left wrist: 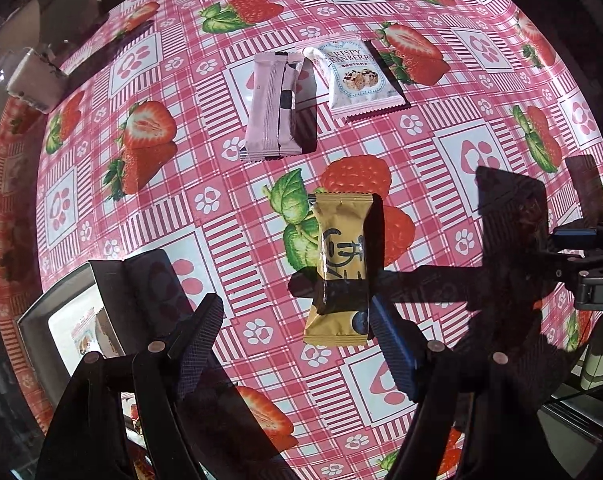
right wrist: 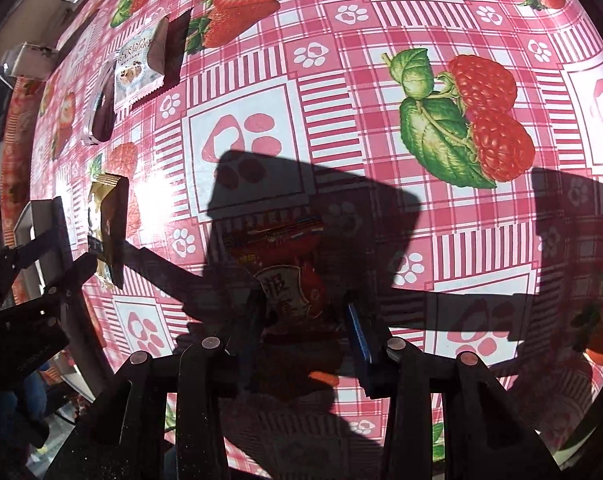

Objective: Organize snacks

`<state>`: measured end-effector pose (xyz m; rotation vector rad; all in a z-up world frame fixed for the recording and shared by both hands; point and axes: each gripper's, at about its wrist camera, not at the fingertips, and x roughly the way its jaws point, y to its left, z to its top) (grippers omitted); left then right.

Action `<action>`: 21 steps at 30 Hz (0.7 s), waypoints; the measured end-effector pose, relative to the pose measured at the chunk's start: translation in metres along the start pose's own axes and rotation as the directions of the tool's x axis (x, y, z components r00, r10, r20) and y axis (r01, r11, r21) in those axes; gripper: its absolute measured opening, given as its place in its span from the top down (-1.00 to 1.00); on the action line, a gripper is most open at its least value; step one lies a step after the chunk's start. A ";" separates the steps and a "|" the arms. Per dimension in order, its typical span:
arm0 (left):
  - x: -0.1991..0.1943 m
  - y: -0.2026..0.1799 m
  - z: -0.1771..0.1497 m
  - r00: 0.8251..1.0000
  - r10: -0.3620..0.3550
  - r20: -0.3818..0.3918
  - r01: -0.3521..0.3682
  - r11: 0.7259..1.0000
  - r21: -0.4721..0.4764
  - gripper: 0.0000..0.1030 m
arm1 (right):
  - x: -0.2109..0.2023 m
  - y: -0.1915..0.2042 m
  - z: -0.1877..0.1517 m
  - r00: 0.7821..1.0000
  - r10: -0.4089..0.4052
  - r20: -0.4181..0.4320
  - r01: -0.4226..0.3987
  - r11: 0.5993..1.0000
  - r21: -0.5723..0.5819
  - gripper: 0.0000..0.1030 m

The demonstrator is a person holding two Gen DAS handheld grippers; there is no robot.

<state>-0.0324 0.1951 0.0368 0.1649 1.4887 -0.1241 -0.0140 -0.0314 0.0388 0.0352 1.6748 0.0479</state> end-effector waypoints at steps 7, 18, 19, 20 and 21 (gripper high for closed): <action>0.023 -0.003 0.025 0.997 -0.006 -0.074 0.002 0.999 -0.054 -0.54 | -0.007 -0.012 -0.019 0.999 -0.037 0.031 0.038 0.999 -0.009 -0.60; 0.023 -0.014 0.031 0.997 -0.027 -0.068 0.022 0.997 -0.067 0.53 | 0.001 0.014 -0.018 0.987 -0.154 0.044 0.158 0.981 -0.113 0.17; 0.023 -0.016 0.028 0.997 -0.019 -0.071 0.015 0.998 -0.062 0.53 | -0.001 0.014 -0.020 0.988 -0.150 0.040 0.154 0.981 -0.118 0.35; 0.021 -0.017 0.022 0.997 -0.018 -0.070 0.013 0.998 -0.065 0.53 | 0.000 0.013 -0.023 0.989 -0.142 0.033 0.145 0.982 -0.122 0.36; 0.020 -0.021 0.012 0.997 -0.021 -0.072 0.016 0.997 -0.072 0.53 | -0.001 0.013 -0.026 0.991 -0.134 0.026 0.136 0.983 -0.124 0.36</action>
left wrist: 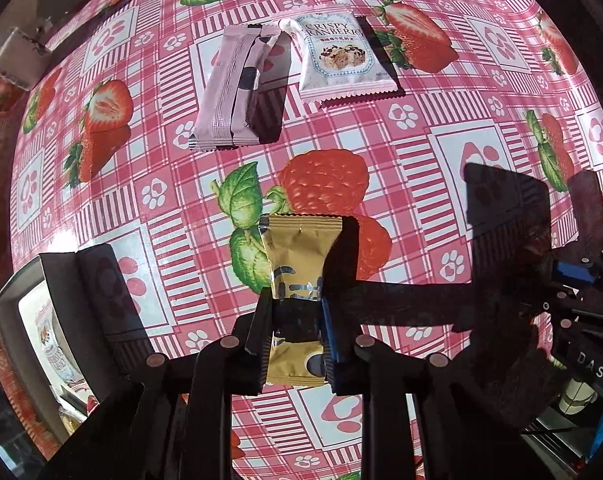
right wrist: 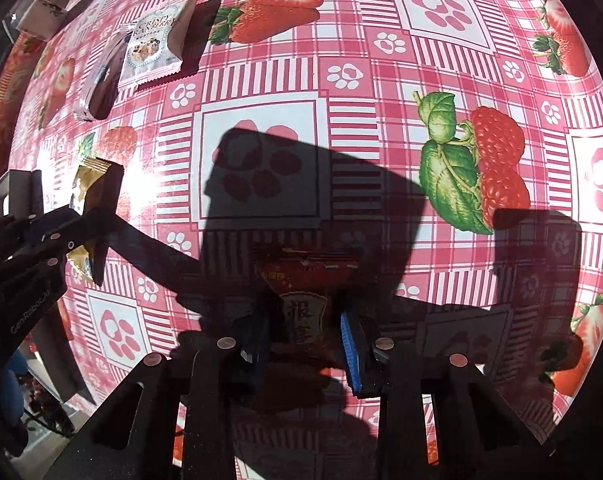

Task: Organize snacks
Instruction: 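Lift the gold bar with the left tool while the right tool carries the red packet toward the tray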

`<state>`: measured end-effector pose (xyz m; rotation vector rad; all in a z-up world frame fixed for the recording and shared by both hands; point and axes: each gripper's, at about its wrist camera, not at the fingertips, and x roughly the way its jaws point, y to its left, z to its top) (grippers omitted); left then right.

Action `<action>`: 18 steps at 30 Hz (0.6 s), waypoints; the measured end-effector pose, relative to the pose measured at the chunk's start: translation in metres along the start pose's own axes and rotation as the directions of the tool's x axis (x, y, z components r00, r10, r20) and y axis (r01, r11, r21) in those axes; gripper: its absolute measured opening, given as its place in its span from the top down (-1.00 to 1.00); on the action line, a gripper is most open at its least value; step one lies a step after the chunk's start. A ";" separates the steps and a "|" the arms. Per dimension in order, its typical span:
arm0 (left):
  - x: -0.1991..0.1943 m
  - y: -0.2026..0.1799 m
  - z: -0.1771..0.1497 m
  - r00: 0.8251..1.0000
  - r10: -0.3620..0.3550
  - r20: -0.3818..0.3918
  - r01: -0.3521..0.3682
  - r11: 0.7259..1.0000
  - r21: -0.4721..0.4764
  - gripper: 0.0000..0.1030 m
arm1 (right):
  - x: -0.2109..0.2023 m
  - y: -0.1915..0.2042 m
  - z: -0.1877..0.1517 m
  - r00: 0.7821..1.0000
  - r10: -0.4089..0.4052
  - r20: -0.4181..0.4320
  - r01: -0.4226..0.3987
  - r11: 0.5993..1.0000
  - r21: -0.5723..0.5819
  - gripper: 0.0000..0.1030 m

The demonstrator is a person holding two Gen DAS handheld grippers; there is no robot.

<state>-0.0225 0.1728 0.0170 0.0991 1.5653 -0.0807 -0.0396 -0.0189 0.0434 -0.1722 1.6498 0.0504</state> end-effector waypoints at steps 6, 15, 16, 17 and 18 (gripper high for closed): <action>0.002 0.010 -0.070 0.998 -0.012 -0.054 0.009 0.999 -0.043 0.53 | 0.007 0.018 -0.040 1.000 0.002 -0.020 -0.003 0.999 -0.045 0.36; 0.005 0.026 -0.120 0.996 0.011 -0.085 -0.017 0.997 -0.070 -0.40 | 0.022 0.041 -0.124 0.997 -0.005 -0.072 -0.003 0.993 -0.115 0.14; 0.006 0.027 -0.120 0.996 0.006 -0.088 -0.012 0.998 -0.067 -0.41 | 0.023 0.040 -0.129 0.997 -0.004 -0.073 -0.004 0.994 -0.106 -0.40; 0.006 0.030 -0.122 0.996 0.005 -0.085 -0.011 0.998 -0.065 -0.45 | 0.023 0.039 -0.132 0.997 -0.011 -0.072 0.004 0.995 -0.097 -0.76; 0.006 0.031 -0.121 0.997 0.006 -0.080 -0.011 0.998 -0.061 -0.49 | 0.023 0.037 -0.137 0.998 -0.019 -0.060 0.013 0.996 -0.091 -0.77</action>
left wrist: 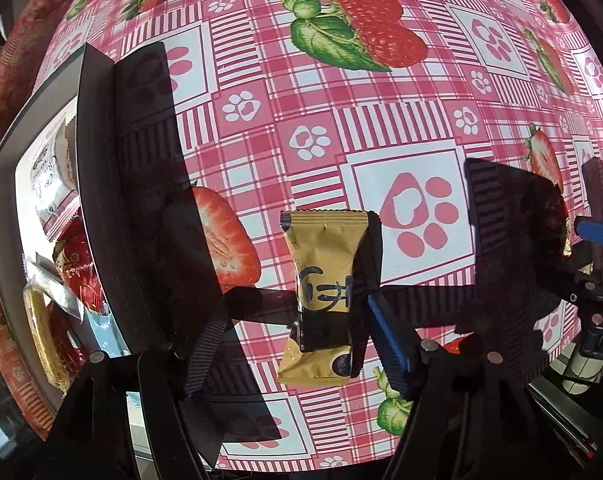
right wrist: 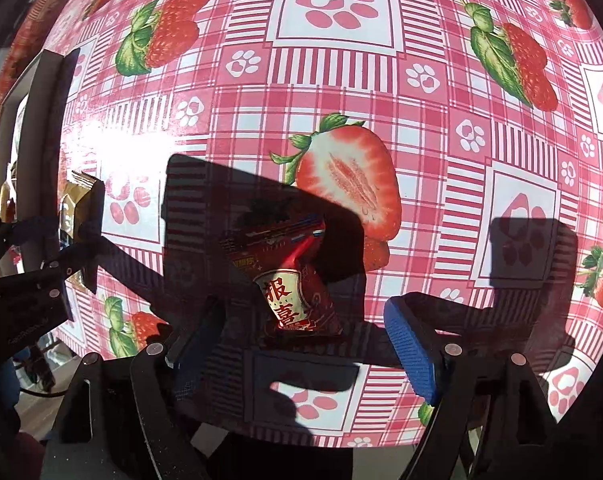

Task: Organize snacks
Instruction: 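Lift the gold bar with the left tool while the right tool carries the red packet toward the tray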

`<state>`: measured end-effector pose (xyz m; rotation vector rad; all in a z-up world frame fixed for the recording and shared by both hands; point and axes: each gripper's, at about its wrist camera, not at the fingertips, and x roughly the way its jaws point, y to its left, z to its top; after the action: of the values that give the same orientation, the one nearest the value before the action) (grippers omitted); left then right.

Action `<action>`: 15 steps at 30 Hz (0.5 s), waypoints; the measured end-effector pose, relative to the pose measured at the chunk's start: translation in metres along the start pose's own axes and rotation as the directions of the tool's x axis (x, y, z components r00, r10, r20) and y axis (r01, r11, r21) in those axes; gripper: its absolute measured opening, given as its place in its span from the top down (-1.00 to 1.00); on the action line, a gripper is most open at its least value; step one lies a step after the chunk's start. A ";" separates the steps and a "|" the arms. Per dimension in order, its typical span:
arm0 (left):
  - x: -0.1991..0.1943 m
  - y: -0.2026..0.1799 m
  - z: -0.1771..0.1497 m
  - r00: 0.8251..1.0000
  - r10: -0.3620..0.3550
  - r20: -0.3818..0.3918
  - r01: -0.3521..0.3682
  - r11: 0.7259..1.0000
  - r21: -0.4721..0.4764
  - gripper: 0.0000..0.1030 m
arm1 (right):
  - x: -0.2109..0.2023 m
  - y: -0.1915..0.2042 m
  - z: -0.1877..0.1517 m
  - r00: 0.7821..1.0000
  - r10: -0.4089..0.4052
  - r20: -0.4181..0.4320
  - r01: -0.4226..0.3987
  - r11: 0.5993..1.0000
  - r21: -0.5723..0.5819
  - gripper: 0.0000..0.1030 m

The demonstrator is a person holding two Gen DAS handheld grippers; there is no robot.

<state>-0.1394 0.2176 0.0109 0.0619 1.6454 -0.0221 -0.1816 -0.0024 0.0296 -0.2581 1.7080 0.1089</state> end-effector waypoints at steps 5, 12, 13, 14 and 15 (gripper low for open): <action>0.006 0.010 0.015 1.000 -0.017 0.007 0.017 1.000 0.008 -0.61 | 0.003 -0.007 0.003 1.000 -0.028 -0.011 0.028 1.000 0.002 -0.76; 0.021 0.003 0.027 1.000 -0.020 0.007 0.020 1.000 0.022 -0.79 | 0.022 -0.006 -0.002 0.998 -0.044 -0.042 0.045 0.999 0.015 -0.98; 0.022 -0.001 0.026 1.000 -0.018 0.006 0.018 1.000 0.023 -0.81 | 0.025 0.000 -0.002 0.997 -0.063 -0.043 0.063 0.998 0.003 -0.98; 0.023 -0.004 0.023 1.000 -0.018 0.003 0.018 1.000 0.024 -0.86 | 0.029 0.008 -0.001 0.995 -0.089 -0.049 0.088 0.996 -0.015 -0.99; 0.025 -0.007 0.022 1.000 -0.018 -0.002 0.018 1.000 0.025 -0.91 | 0.027 0.020 0.001 0.994 -0.100 -0.044 0.099 0.995 -0.023 -0.99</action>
<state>-0.1199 0.2098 -0.0157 0.0657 1.6477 -0.0566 -0.1885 0.0140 0.0009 -0.3627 1.7366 0.0478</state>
